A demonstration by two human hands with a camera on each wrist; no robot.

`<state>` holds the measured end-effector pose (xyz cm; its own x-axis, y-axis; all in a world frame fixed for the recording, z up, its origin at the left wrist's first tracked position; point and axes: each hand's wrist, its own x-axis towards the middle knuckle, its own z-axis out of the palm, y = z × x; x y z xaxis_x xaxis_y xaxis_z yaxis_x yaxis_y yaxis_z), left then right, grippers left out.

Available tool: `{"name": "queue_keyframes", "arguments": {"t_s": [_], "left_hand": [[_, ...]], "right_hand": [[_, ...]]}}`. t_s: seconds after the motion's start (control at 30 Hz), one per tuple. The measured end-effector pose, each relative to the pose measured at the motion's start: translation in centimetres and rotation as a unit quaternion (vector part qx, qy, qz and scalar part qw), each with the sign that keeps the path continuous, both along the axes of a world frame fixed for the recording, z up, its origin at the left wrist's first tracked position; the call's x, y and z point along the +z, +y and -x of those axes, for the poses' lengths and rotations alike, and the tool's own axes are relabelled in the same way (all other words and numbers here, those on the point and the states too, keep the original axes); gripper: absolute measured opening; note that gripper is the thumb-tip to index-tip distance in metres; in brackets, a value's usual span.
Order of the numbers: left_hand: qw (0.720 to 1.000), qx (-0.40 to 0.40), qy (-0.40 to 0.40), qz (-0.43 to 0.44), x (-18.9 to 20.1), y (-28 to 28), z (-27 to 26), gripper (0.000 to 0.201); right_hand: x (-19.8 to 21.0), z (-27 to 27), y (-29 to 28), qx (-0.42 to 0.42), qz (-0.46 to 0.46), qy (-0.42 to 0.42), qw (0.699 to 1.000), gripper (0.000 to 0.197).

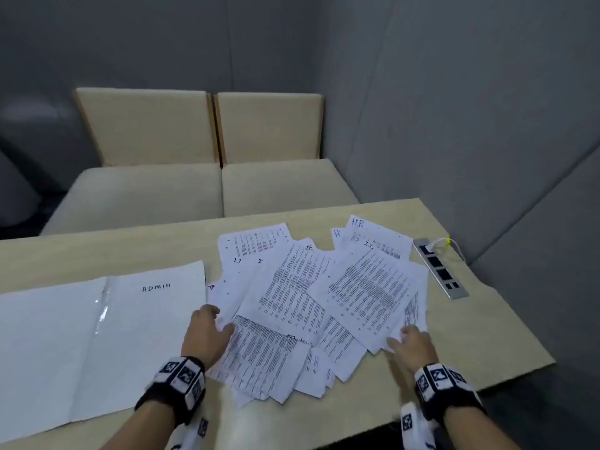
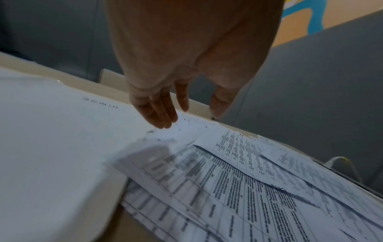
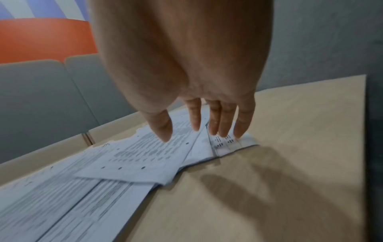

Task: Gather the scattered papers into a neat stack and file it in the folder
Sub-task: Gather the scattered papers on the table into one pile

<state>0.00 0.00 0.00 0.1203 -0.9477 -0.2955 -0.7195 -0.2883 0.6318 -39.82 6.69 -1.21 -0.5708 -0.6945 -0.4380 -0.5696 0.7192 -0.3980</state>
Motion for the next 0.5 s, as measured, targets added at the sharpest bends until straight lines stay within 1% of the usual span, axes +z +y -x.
{"name": "queue_keyframes", "arguments": {"t_s": [0.03,0.1,0.17,0.23,0.27,0.33,0.4,0.43,0.5], "left_hand": [[1.0,0.021,-0.002,0.001,-0.3,-0.6,0.9,0.052],[0.998,0.056,-0.014,-0.006,-0.6,-1.4,2.4,0.058],[0.995,0.089,-0.026,-0.02,-1.0,-2.1,3.7,0.064],[0.99,0.12,-0.057,-0.043,-1.5,-2.6,4.4,0.071],[0.987,0.132,-0.072,-0.055,-1.6,-2.8,4.7,0.075],[0.982,0.145,-0.1,-0.072,-1.6,-3.0,5.0,0.082],[0.974,0.178,-0.11,-0.085,-1.8,-3.2,5.3,0.088],[0.971,0.185,-0.123,-0.089,-1.9,-3.2,5.5,0.091],[0.968,0.173,-0.155,-0.093,-2.2,-3.1,5.7,0.096]], "right_hand": [[-0.1,0.8,-0.8,-0.015,0.015,-0.001,1.0,0.047],[0.0,2.3,-2.5,-0.055,0.007,0.01,0.998,0.051],[0.0,3.9,-4.1,-0.088,-0.01,0.004,0.996,0.067],[0.3,4.9,-5.2,-0.125,-0.037,-0.002,0.991,0.084],[0.3,5.5,-5.8,-0.133,-0.046,-0.003,0.99,0.088],[0.3,6.0,-6.7,-0.147,-0.042,-0.006,0.988,0.091],[0.5,6.1,-7.9,-0.145,-0.054,-0.015,0.988,0.092],[0.4,6.3,-8.2,-0.157,-0.051,-0.036,0.986,0.091],[0.7,5.9,-8.6,-0.168,-0.021,-0.102,0.98,0.081]]}}
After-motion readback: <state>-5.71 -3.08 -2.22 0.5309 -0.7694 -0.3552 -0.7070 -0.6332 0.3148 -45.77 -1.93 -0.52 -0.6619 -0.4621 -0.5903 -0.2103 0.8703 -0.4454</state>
